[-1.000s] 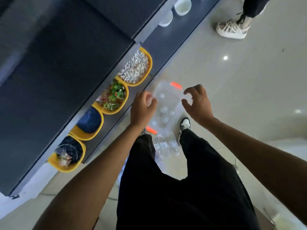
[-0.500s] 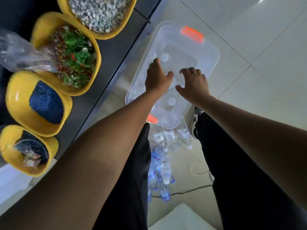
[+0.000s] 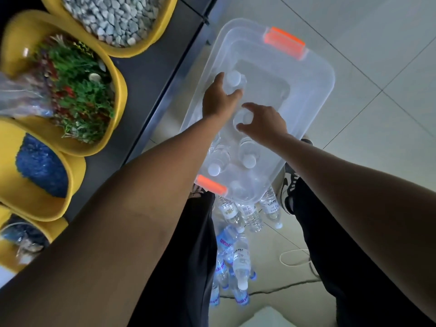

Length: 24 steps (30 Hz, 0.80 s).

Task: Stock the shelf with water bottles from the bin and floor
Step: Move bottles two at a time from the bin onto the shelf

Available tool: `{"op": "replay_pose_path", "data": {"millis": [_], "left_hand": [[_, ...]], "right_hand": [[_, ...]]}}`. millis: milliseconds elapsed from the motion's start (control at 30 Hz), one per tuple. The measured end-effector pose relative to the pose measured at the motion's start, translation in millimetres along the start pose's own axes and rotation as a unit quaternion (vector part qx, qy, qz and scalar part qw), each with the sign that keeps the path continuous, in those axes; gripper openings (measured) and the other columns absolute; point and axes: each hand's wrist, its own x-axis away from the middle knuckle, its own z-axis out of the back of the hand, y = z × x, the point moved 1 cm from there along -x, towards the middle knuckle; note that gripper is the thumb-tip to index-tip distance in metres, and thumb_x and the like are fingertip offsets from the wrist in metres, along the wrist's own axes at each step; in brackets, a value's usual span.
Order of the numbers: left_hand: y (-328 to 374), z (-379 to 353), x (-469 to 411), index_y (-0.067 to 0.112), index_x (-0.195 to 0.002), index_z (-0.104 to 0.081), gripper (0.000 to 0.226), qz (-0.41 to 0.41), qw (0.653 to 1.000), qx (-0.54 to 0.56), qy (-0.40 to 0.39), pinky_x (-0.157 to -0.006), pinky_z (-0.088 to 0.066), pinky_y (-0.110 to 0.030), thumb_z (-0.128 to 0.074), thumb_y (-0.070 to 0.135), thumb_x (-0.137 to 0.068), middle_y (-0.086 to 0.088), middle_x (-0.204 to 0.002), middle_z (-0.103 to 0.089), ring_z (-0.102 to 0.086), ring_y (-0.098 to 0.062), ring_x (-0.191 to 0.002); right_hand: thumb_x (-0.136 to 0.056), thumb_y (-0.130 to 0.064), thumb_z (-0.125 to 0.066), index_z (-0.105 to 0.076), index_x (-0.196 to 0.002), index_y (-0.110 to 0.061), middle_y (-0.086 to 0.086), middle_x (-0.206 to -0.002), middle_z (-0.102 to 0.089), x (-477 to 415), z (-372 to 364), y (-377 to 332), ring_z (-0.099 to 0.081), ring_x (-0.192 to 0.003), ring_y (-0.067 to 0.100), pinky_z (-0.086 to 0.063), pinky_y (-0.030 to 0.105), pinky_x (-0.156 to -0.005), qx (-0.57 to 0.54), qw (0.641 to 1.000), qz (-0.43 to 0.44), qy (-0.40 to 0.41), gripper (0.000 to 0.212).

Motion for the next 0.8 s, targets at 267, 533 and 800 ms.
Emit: {"op": "replay_pose_path", "data": {"millis": [267,533,800], "left_hand": [[59.6,73.4,80.7,0.014,-0.133,-0.062,0.068,-0.018,0.993,0.113,0.03,-0.104,-0.051,-0.042,-0.074,0.051,-0.076,-0.002,-0.129,-0.07,-0.064,-0.02,-0.12],[181.6,193.5,207.2,0.015,-0.116,-0.071,0.04,-0.108,0.97,0.203,0.079,-0.096,-0.054,-0.041,-0.076,0.033,-0.08,0.004,-0.11,-0.075,-0.069,-0.011,-0.105],[304.9,321.1,359.6,0.01,-0.117,-0.069,0.049,-0.206,0.938,0.241,0.137,-0.093,-0.052,-0.043,-0.077,0.035,-0.075,-0.003,-0.11,-0.07,-0.065,-0.021,-0.104]], "right_hand": [[-0.08,-0.039,-0.076,-0.059,-0.141,-0.035,-0.002,-0.13,-0.069,65.1,102.3,-29.3,-0.067,-0.113,0.023,-0.053,0.033,-0.092,-0.114,0.988,-0.052,0.088,0.064],[-0.077,-0.035,-0.076,-0.065,-0.132,-0.04,-0.002,-0.12,-0.072,206.9,249.0,-89.8,-0.065,-0.11,0.025,-0.053,0.033,-0.093,-0.135,0.973,-0.014,0.185,0.056],[-0.076,-0.043,-0.074,-0.07,-0.109,-0.034,0.001,-0.096,-0.071,387.4,379.6,-179.1,-0.064,-0.087,0.027,-0.056,0.041,-0.081,-0.101,0.968,0.073,0.22,0.034]]}}
